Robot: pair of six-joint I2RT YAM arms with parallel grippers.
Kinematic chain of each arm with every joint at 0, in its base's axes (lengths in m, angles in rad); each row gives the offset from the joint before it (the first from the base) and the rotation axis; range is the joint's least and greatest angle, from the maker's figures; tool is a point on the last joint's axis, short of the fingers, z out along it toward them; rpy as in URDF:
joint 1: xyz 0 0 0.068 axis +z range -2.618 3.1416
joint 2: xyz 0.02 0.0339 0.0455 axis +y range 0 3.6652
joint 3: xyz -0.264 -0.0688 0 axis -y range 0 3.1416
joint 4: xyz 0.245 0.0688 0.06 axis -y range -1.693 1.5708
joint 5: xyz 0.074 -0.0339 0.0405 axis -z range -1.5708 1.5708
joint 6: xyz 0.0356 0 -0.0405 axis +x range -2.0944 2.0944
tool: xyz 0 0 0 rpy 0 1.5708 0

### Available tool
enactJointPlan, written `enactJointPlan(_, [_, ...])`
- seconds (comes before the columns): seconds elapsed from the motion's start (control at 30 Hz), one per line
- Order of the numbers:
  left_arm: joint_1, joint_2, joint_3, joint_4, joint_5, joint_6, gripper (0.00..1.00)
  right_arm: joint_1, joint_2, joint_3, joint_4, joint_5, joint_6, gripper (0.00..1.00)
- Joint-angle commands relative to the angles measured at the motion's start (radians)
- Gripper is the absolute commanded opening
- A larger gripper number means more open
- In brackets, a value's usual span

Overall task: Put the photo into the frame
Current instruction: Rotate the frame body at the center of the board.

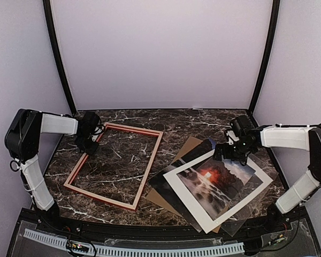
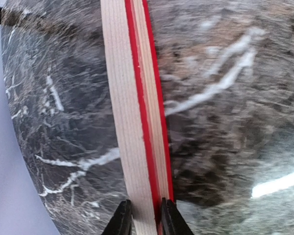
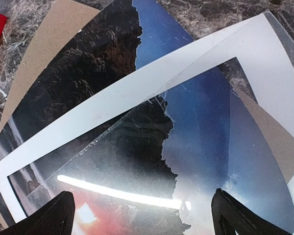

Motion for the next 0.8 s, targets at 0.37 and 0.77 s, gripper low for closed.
enactJointPlan(0.37, [-0.024, -0.149, 0.004, -0.212, 0.035, -0.263, 0.77, 0.073, 0.265, 0.103, 0.041, -0.056, -0.055, 0.94])
enactJointPlan(0.77, [-0.238, -0.311, 0.042, -0.001, 0.452, -0.454, 0.93, 0.171, 0.394, 0.402, -0.076, -0.018, -0.144, 0.91])
